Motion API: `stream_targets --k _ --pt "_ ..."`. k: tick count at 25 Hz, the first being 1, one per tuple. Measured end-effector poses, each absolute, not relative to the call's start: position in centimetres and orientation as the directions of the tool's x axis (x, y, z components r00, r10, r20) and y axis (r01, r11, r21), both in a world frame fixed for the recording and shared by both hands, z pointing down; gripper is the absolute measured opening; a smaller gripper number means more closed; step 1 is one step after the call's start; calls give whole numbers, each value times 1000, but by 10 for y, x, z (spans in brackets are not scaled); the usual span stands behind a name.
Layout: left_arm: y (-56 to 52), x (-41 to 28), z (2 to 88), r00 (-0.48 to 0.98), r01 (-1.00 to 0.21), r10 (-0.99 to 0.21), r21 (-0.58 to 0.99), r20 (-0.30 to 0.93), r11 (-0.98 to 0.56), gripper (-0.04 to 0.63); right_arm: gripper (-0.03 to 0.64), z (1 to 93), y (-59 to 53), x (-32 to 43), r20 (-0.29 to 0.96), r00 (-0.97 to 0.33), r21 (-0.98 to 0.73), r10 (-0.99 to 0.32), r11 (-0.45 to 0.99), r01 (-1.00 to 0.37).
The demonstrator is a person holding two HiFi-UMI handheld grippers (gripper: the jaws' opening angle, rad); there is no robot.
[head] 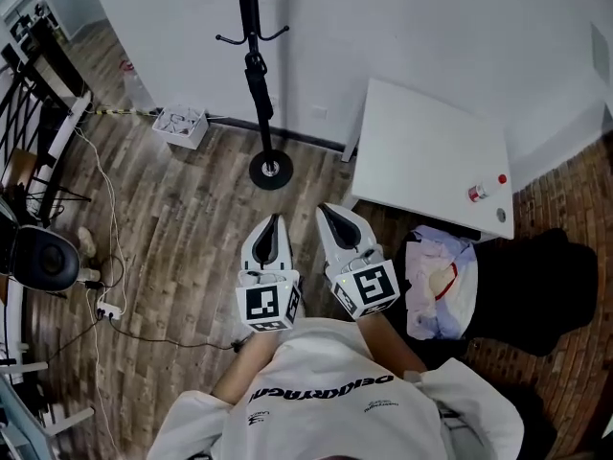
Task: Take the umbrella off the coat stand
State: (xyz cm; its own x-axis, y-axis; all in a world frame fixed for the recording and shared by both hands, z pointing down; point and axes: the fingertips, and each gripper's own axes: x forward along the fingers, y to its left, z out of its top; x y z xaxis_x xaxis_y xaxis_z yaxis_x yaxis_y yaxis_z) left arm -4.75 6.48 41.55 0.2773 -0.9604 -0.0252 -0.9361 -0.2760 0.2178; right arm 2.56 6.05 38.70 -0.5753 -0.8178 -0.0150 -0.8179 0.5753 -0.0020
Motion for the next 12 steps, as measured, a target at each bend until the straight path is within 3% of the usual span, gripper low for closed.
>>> stream_targets --k 12 --pt "-84 -99 413 288 -944 -957 173 9 -283 -3 3 383 -80 -26 -7 -563 3 -826 563 -826"
